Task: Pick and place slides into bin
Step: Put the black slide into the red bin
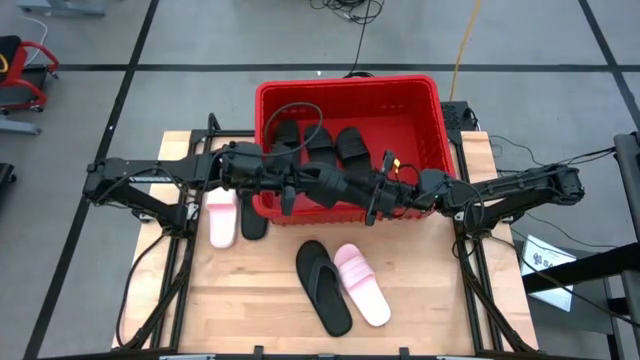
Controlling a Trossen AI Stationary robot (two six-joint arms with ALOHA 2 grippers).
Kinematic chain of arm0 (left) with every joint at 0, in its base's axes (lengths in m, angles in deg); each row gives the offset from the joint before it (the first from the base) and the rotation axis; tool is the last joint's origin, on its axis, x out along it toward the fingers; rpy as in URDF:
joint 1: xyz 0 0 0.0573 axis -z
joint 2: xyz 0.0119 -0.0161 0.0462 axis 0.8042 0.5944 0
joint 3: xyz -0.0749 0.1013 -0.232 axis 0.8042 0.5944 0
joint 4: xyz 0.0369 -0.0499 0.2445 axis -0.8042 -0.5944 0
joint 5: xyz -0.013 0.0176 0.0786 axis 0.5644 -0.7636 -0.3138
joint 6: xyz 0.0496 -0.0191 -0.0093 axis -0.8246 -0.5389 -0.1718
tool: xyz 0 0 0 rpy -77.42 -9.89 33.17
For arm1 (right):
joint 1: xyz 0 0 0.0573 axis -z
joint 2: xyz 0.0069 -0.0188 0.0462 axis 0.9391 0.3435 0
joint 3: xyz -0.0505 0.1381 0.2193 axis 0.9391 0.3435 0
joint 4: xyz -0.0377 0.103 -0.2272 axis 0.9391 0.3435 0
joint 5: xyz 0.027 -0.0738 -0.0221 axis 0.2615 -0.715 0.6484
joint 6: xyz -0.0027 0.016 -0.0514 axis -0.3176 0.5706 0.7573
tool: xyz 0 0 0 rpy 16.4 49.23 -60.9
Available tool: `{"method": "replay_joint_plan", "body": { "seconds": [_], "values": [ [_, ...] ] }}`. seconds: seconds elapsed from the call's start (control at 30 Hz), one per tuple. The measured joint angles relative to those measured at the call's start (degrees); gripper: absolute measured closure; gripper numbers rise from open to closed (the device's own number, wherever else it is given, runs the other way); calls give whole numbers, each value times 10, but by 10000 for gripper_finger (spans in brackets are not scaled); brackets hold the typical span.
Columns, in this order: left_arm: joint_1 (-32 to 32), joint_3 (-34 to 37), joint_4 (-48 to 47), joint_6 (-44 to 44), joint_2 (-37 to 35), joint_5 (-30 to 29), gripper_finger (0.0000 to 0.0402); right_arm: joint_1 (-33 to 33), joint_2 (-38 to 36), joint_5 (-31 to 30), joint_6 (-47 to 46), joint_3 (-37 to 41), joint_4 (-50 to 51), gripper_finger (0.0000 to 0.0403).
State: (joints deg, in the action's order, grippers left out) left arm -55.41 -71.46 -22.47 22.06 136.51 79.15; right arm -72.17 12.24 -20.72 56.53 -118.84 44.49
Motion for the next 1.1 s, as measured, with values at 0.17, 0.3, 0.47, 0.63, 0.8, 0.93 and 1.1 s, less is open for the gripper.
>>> {"method": "replay_joint_plan", "body": {
  "seconds": [0.17,0.3,0.47,0.63,0.8,0.93,1.1],
  "values": [
    [-1,0,-1,-6,0,0,401,0,0,-1,-2,0,-1,393],
    [-1,0,-2,-8,0,2,401,0,0,-1,-22,0,-1,395],
    [-1,0,-2,-8,0,2,398,0,0,-1,-29,0,-1,399],
    [-1,0,-3,-5,0,0,380,0,0,-3,-28,0,-1,400],
    [-1,0,-3,-40,0,-8,359,5,0,-4,-28,0,-3,401],
    [-1,0,-3,-36,0,-32,326,16,0,-5,-28,0,-3,402],
    [-2,1,-5,-46,0,-62,286,35,-3,-51,-51,0,-4,402]
  ]
}}
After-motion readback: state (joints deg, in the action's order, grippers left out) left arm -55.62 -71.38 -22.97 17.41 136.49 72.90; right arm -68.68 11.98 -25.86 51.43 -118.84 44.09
